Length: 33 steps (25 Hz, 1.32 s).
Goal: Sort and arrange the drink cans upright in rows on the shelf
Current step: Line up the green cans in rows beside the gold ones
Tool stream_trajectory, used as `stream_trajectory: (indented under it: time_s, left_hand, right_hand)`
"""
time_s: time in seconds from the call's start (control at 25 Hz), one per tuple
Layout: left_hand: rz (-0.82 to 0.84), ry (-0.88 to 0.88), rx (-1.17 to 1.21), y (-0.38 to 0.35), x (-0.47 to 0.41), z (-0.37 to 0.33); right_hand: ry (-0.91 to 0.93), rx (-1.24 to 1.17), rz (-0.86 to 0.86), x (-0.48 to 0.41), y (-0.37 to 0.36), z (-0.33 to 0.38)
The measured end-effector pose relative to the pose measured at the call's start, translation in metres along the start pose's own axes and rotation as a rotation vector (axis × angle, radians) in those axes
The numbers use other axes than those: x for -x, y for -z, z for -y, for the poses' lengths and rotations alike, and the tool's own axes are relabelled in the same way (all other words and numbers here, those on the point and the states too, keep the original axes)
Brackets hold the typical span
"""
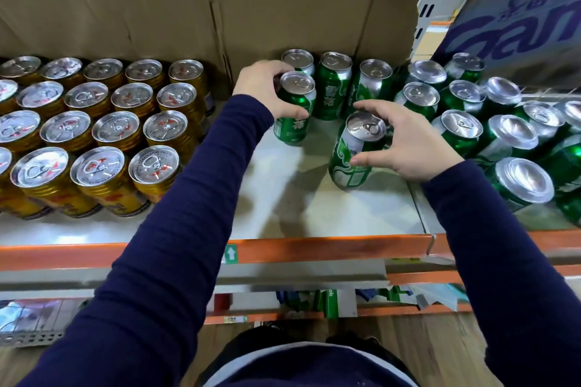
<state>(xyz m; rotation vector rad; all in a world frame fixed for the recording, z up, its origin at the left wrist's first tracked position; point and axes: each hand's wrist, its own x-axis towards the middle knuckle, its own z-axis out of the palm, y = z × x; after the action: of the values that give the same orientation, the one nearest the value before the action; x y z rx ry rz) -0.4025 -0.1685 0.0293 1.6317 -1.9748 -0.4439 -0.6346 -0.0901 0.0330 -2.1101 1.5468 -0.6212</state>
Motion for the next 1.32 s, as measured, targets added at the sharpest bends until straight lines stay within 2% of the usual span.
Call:
stream_trajectory:
  time_s: [0.52, 0.68, 0.76, 0.84, 1.0, 1.16, 1.32]
  left_hand:
    - [-0.027, -0.009, 0.134, -0.019, 0.009, 0.004]
    - [-0.036, 0.016, 0.061, -0.026, 0.026, 0.005]
    - [0.012, 0.044, -0.001, -0.029, 0.046, 0.009]
    - [0.08, 0.049, -0.087, -0.033, 0.07, 0.017]
    - [0.154, 0.049, -0.154, -0.05, 0.108, 0.035]
    - [0.102, -0.004, -0.217, -0.061, 0.122, 0.04]
    - [0.066, -0.007, -0.221, -0.063, 0.121, 0.043]
  right_hand:
    - [-0.061, 0.045, -0.031, 0.005, 0.0, 0.003]
    - [-0.057, 0.27, -0.079, 0.002, -0.001, 0.008]
    - [-0.056, 0.408, -0.073, -0.005, -0.002, 0.012]
    - [0.021, 0.423, -0.024, -0.014, 0.005, 0.019]
    - [0.132, 0.412, 0.188, -0.029, 0.027, 0.03]
    - [0.056, 0.633, 0.107, -0.034, 0.02, 0.034]
    - [0.029, 0.589, 0.105, -0.051, 0.02, 0.037]
